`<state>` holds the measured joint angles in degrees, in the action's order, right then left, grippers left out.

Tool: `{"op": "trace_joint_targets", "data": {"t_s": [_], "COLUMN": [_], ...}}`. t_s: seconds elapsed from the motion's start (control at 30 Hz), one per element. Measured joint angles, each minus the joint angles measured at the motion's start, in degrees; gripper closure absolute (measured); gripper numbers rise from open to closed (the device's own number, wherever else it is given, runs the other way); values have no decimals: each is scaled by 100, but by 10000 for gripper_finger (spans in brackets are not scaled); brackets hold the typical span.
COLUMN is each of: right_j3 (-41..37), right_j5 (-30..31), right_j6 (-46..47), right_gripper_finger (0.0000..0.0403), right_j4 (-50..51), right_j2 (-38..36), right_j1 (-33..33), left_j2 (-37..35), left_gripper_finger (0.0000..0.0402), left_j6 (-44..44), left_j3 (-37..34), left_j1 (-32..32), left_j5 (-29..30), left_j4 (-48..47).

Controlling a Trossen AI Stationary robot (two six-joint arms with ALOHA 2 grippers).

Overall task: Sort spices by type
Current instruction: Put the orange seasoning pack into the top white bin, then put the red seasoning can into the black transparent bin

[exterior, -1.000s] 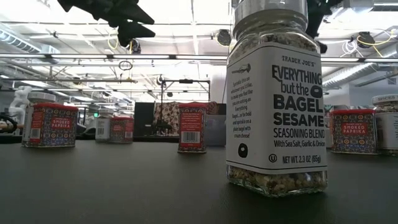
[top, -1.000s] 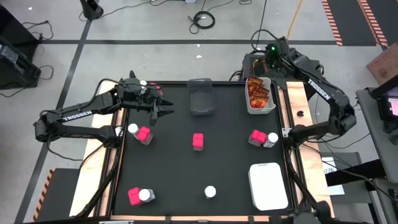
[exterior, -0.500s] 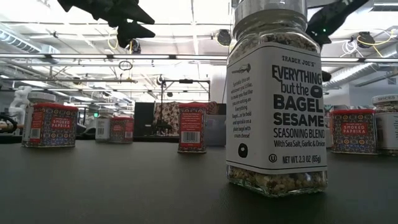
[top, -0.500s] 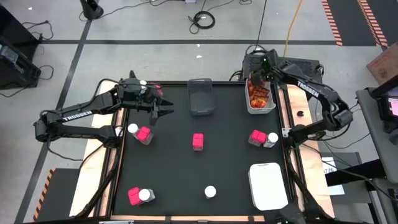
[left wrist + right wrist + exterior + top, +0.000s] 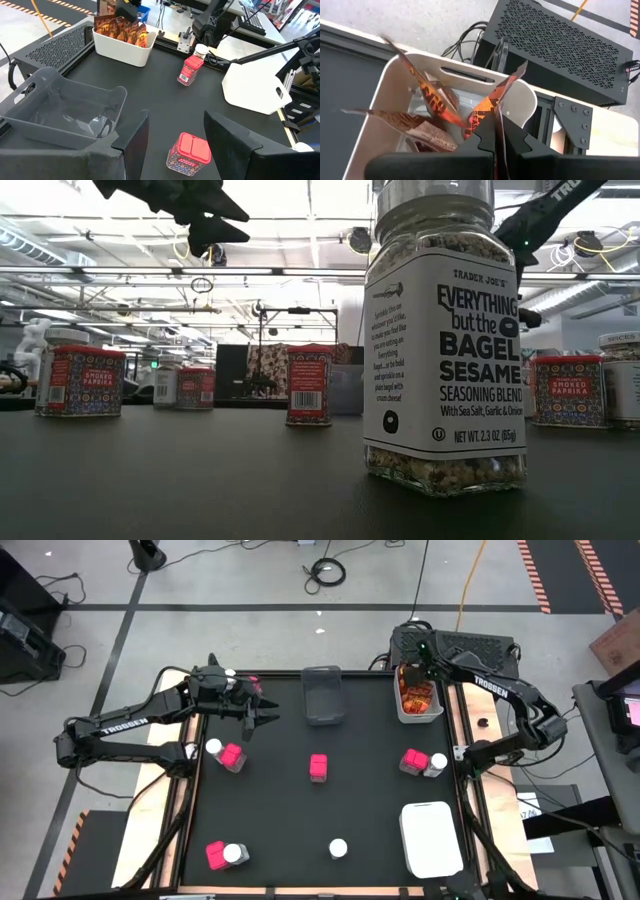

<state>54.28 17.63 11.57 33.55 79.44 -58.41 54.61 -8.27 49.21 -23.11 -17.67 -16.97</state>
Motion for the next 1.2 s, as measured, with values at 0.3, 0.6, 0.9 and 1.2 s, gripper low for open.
{"op": "trace_joint_targets", "data": {"t_s": [0.3, 0.6, 0.9, 1.2], "right_j3": [0, 2, 740, 2249], "right_j5": [2, -3, -456, -1164], "right_j6": [149, 492, 423, -26], "right_gripper_finger": [381, 309, 260, 258], "right_j4": [-40, 20, 379, 634], "right_j2": [0, -2, -37, -39], "right_j1": [0, 0, 6, 342], "left_j2": [0, 0, 0, 0], "left_gripper_finger": [207, 207, 207, 207], "left_j6": [-5, -31, -27, -13], "left_j3": [0, 0, 0, 0], "left_j1": [0, 0, 0, 0], "left_j5": [0, 0, -2, -2], "left_j4": [0, 0, 0, 0]}}
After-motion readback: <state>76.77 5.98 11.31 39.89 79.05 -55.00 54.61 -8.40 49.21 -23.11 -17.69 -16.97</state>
